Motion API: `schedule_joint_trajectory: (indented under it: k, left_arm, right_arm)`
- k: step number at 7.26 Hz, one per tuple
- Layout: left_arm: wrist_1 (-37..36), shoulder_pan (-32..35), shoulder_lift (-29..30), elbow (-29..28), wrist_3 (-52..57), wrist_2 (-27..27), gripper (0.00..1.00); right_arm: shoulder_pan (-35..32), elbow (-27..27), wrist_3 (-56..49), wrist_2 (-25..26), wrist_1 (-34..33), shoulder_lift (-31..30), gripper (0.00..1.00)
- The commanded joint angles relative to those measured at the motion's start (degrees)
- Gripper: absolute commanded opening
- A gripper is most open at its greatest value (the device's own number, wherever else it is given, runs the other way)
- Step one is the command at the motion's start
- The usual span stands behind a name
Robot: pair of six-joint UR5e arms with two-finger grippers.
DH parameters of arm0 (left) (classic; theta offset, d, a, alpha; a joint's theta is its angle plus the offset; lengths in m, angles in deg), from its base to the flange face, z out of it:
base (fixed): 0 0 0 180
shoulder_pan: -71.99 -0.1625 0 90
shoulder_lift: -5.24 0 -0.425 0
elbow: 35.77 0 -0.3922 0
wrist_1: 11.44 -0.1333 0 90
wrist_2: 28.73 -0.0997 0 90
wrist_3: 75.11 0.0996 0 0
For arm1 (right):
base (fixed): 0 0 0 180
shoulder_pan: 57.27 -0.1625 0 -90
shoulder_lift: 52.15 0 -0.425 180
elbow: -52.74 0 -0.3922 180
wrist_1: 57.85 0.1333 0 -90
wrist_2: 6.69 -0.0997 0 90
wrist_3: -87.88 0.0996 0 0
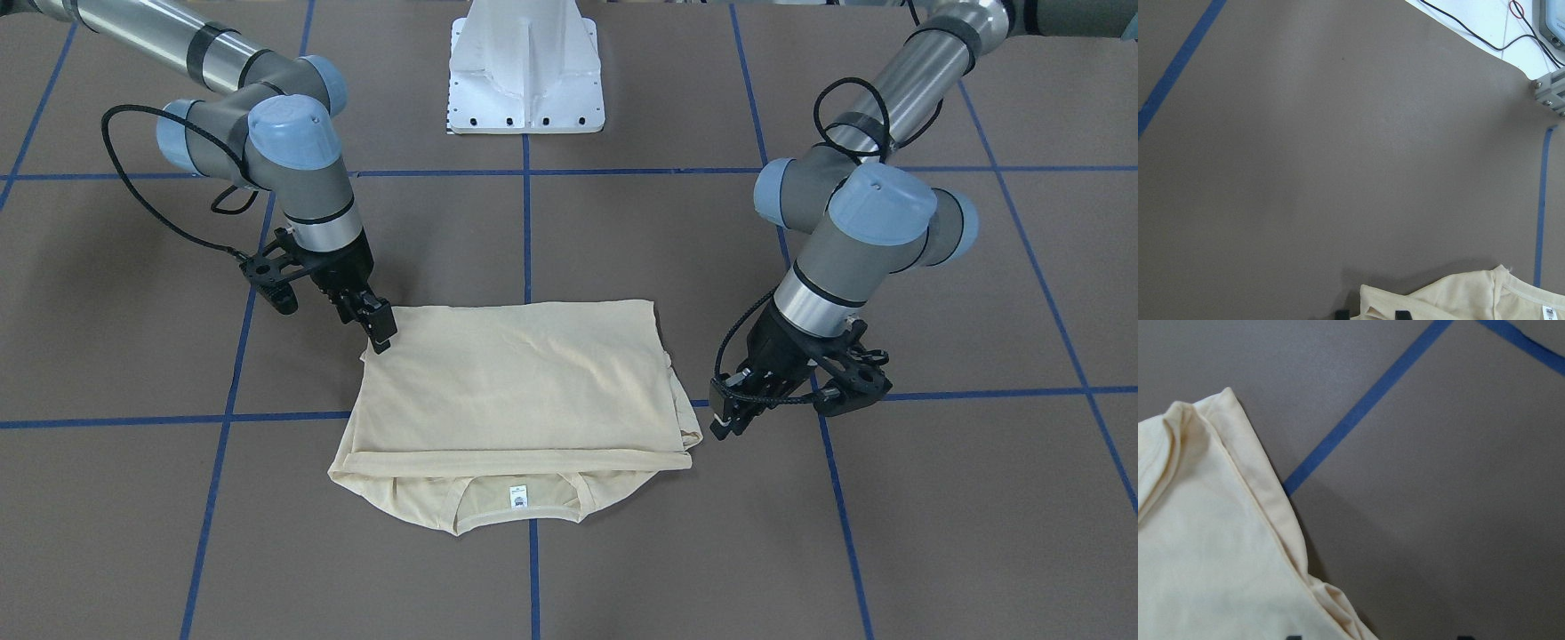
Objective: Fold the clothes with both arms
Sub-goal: 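Release the hem and raise both grippers away from the shirt, then lower the right gripper to the folded shirt's near side edge and grasp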
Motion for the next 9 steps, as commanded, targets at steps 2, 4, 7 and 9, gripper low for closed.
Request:
schedule_joint_trajectory:
  k: [2, 4, 7, 9]
  left_arm:
    - [-1.2, -0.1, -0.9, 0.9, 0.2, 0.0, 0.35]
    - [-1.2, -0.1, -1.3, 0.8, 0.2, -0.1, 0.35]
    - [-1.1, -0.3, -2.2, 0.8, 0.2, -1.4, 0.35]
    - [-1.2, -0.4, -2.2, 0.8, 0.2, -1.5, 0.35]
  right_arm:
    - [3.8, -4.4, 2.0, 1.7, 0.7, -3.5, 0.80]
    - [5.9, -4.7, 2.2, 3.7, 0.7, -4.2, 0.71]
    - [5.8, -4.4, 3.4, 3.8, 0.4, -4.1, 0.00]
    - [5.6, -4.4, 3.5, 3.7, 0.2, -3.9, 0.00]
